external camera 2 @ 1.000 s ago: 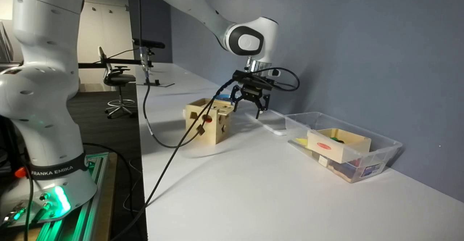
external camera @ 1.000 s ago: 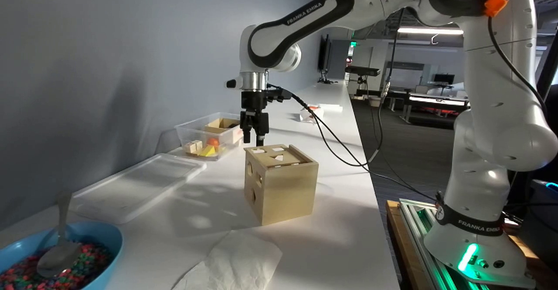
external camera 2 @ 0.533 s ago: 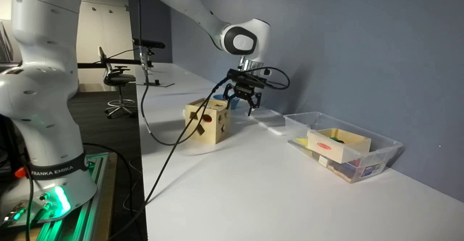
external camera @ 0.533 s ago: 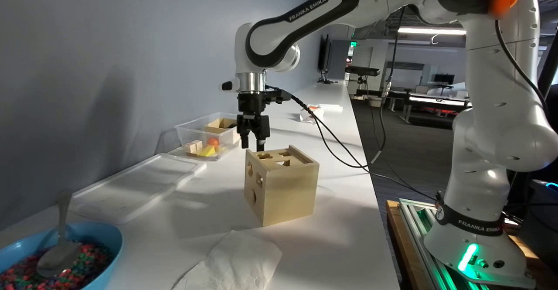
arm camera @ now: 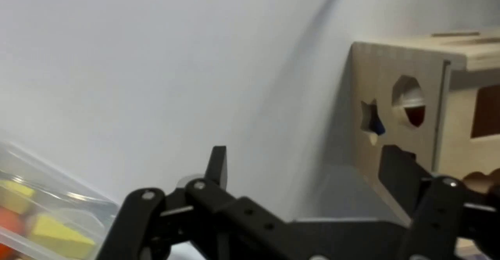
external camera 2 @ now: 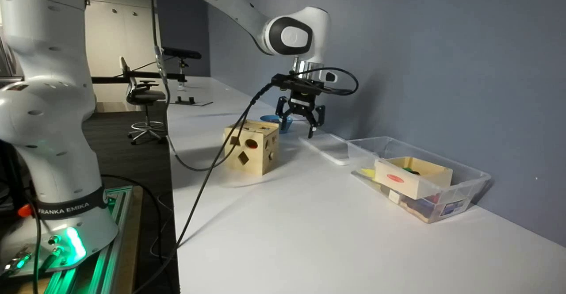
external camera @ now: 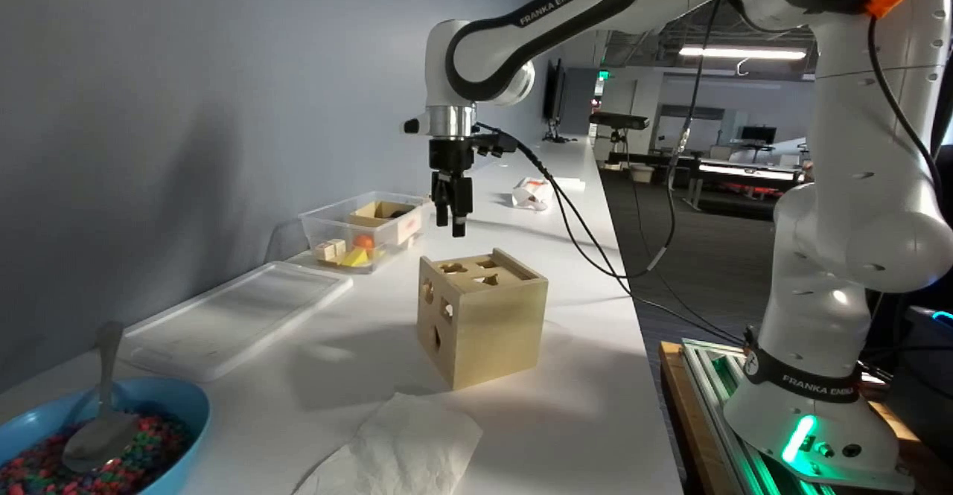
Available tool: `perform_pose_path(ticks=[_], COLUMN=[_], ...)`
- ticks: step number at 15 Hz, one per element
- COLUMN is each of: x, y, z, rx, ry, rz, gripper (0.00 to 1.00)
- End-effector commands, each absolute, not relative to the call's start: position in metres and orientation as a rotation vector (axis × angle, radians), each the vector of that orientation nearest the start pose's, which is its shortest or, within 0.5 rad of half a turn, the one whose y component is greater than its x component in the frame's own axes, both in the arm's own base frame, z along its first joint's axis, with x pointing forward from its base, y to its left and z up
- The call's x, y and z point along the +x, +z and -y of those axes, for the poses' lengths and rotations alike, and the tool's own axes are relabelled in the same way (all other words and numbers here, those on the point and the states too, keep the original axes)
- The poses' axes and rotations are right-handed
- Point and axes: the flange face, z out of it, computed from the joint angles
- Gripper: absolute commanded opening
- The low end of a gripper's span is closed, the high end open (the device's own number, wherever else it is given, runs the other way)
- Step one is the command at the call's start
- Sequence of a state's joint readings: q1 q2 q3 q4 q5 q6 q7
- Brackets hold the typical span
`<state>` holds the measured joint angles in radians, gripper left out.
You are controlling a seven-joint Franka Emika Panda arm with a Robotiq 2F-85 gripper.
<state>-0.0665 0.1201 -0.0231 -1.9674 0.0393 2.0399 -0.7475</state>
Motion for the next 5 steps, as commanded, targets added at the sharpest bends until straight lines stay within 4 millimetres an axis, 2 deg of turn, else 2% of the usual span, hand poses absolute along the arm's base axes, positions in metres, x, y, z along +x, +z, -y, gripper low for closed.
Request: perform_pose_path(ticks=[1, 3, 4, 5], x=[0.527, 0.503, 0.535, 0.524], y=[0.425, 0.432, 0.425, 0.428], z=[0.094, 0.118, 0.108, 0.118], rx=[-3.093, -3.152, -3.090, -3.110], ry=[0.054, 0.020, 0.065, 0.056], rz=[0.724, 0.564, 0.682, 0.627], gripper=[1.00, 1.00, 1.00, 1.00])
